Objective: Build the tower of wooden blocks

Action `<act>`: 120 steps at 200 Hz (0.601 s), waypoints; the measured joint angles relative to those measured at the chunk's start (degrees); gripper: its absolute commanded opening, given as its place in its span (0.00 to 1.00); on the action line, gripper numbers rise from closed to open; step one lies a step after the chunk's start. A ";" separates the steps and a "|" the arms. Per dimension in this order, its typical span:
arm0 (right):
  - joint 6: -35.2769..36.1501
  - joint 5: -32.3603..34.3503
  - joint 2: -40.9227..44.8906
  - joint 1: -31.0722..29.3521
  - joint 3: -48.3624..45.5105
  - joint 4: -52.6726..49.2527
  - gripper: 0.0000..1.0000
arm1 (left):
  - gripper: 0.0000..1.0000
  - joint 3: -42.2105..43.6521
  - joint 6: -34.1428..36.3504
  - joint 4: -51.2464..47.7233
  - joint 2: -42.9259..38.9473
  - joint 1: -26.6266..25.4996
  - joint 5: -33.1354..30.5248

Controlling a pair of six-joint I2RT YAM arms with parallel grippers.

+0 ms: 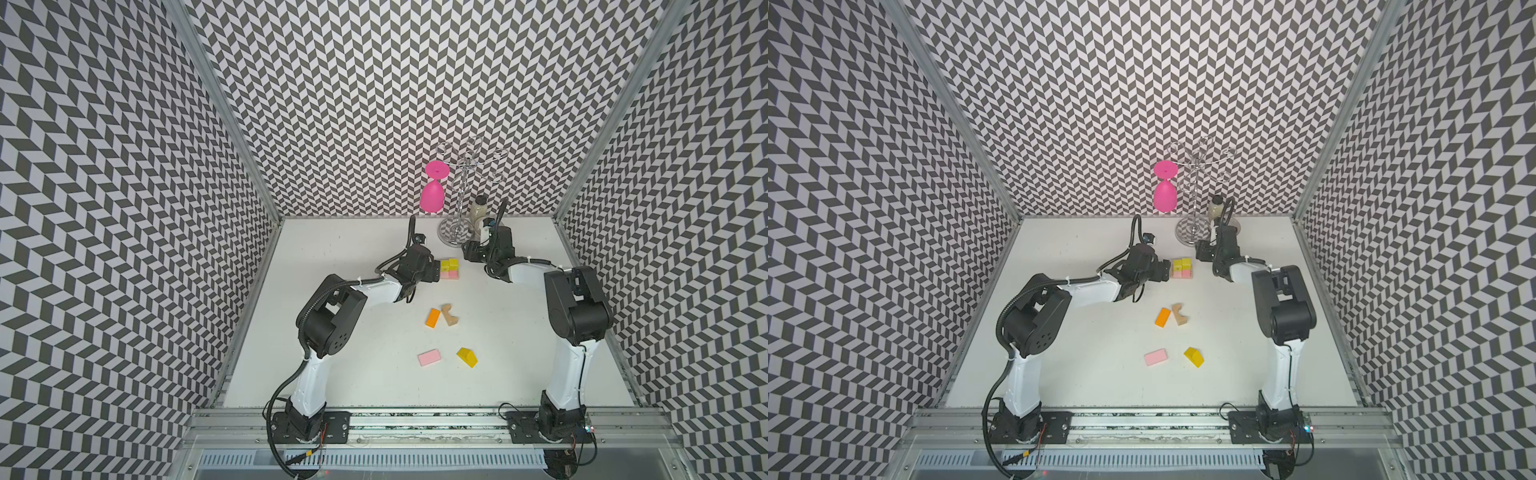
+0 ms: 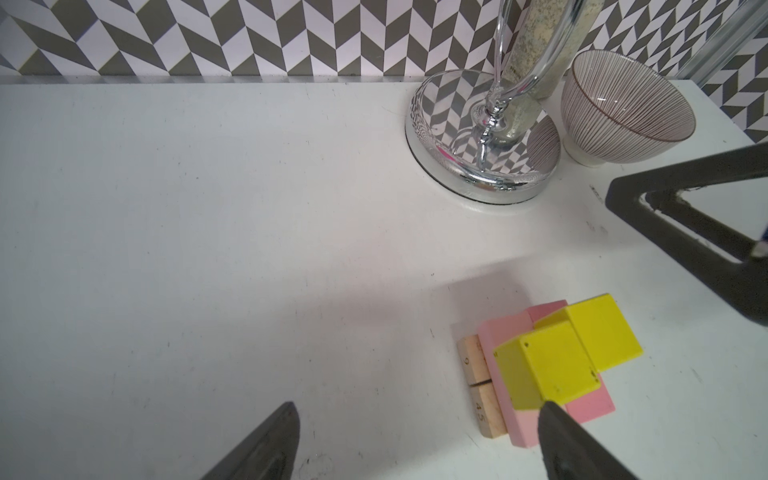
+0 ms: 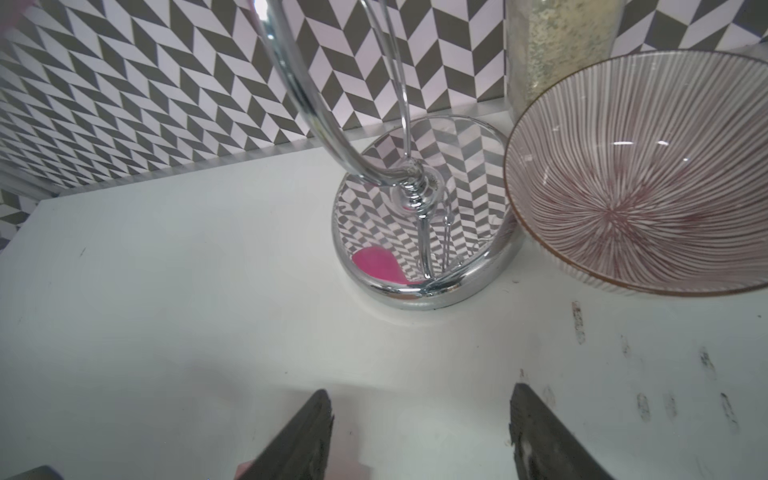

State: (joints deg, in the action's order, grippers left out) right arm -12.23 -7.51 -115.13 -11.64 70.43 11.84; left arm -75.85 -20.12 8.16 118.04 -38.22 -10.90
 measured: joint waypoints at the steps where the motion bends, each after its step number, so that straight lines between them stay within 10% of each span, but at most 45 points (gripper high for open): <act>1: 0.02 -0.02 0.00 -0.02 0.00 0.00 0.67 | 0.90 0.00 0.00 0.00 0.00 0.00 0.00; 120: 2.21 1.68 -1.36 -3.21 0.98 -2.01 0.66 | 0.90 0.00 0.13 0.07 0.00 0.37 0.00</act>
State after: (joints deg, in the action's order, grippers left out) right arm -10.02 -5.82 -116.49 -14.85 71.42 9.82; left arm -75.85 -19.99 8.23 118.04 -37.85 -10.90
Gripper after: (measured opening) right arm 0.664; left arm 0.901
